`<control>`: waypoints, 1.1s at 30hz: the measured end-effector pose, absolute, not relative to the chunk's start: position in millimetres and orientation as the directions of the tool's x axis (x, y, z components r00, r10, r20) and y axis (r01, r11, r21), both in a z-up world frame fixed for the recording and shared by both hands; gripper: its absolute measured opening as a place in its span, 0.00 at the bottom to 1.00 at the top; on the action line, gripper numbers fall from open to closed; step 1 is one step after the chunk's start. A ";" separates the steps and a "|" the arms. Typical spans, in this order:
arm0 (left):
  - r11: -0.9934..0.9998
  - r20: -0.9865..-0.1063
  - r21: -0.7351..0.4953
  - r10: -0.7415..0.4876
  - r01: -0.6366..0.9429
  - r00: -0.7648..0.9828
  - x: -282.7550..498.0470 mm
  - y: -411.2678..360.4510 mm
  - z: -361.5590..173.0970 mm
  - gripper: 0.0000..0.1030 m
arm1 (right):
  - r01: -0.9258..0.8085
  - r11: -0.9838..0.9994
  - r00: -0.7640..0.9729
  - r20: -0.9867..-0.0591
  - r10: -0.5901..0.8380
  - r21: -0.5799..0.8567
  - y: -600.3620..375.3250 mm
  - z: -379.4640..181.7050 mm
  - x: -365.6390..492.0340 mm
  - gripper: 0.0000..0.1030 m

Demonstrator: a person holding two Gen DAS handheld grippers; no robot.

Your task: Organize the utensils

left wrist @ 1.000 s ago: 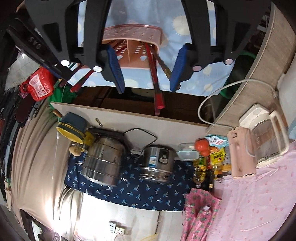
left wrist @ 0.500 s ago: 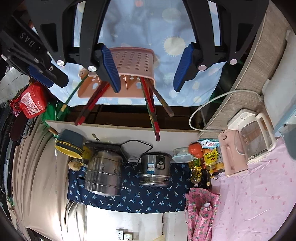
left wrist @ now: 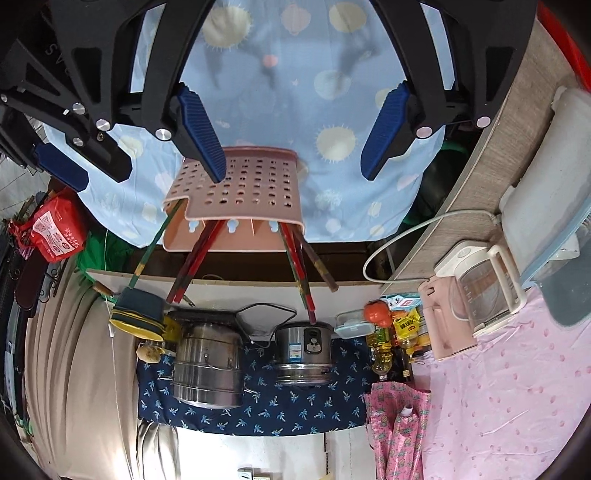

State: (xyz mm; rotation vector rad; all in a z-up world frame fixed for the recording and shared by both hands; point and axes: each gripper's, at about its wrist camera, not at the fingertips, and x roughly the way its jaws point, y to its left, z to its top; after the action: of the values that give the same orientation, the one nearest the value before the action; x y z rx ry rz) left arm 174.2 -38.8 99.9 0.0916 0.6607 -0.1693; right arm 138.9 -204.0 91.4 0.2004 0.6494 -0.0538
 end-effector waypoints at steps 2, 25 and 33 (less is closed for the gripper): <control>0.983 -0.623 0.041 -0.116 0.181 0.773 167.3 -38.3 97.2 0.72 | 0.116 0.981 0.791 -0.612 0.005 0.158 -202.1 89.5 131.9 0.55; 0.988 -0.700 0.086 -0.029 0.125 0.714 124.8 -25.6 50.2 0.92 | 0.165 0.985 0.744 -0.662 -0.087 0.056 -192.6 58.8 78.7 0.81; 0.989 -0.709 0.094 -0.017 0.118 0.705 118.5 -25.0 44.2 0.93 | 0.173 0.984 0.745 -0.660 -0.097 0.050 -192.5 55.1 71.9 0.84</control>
State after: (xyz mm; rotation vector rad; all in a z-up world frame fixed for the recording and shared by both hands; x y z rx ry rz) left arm 118.5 -25.0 44.2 0.1362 0.7856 -0.0756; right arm 71.9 -192.5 55.1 0.1108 0.7153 -0.1482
